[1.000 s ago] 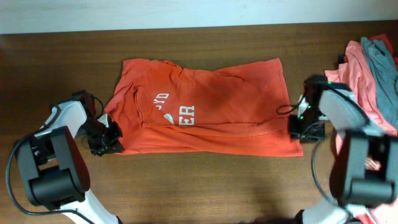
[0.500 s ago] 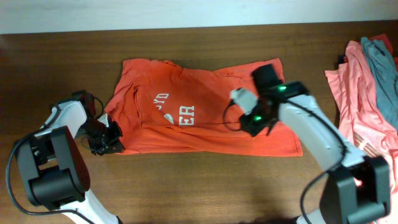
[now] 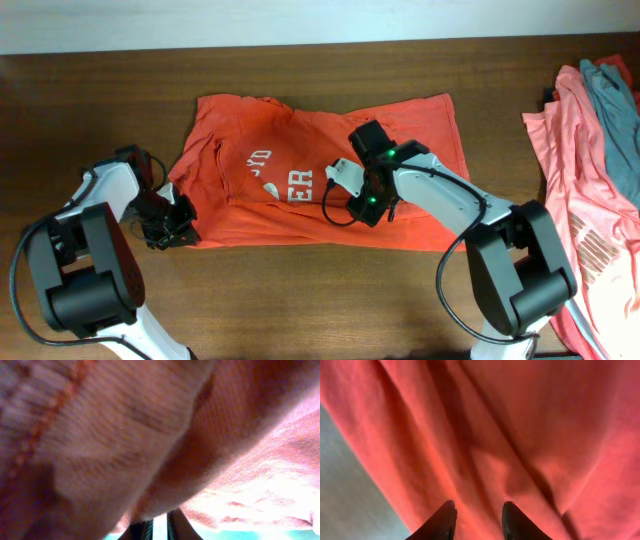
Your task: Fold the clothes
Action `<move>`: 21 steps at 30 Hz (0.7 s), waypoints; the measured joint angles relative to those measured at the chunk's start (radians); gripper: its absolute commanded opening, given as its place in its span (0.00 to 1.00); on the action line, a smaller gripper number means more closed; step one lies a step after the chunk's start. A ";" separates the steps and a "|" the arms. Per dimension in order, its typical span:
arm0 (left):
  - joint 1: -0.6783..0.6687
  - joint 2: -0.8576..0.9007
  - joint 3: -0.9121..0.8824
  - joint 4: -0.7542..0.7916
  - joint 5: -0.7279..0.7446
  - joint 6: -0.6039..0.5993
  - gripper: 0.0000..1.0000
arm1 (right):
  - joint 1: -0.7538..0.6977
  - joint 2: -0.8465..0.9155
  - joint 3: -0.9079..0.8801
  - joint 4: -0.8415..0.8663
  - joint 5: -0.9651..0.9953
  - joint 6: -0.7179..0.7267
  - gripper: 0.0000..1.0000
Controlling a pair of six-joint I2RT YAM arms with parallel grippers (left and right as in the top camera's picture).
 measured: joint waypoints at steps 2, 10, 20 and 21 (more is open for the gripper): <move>0.000 0.000 0.000 0.000 0.000 0.000 0.13 | 0.000 0.007 0.000 0.003 0.001 0.000 0.31; 0.000 0.000 0.000 0.000 0.000 0.000 0.13 | 0.000 0.017 -0.001 0.008 0.011 -0.011 0.04; 0.000 0.000 0.000 0.001 0.001 0.000 0.13 | 0.000 0.023 -0.012 0.167 0.101 0.022 0.04; 0.000 0.000 0.000 0.001 0.001 0.000 0.13 | -0.002 0.027 -0.011 0.253 0.164 0.058 0.28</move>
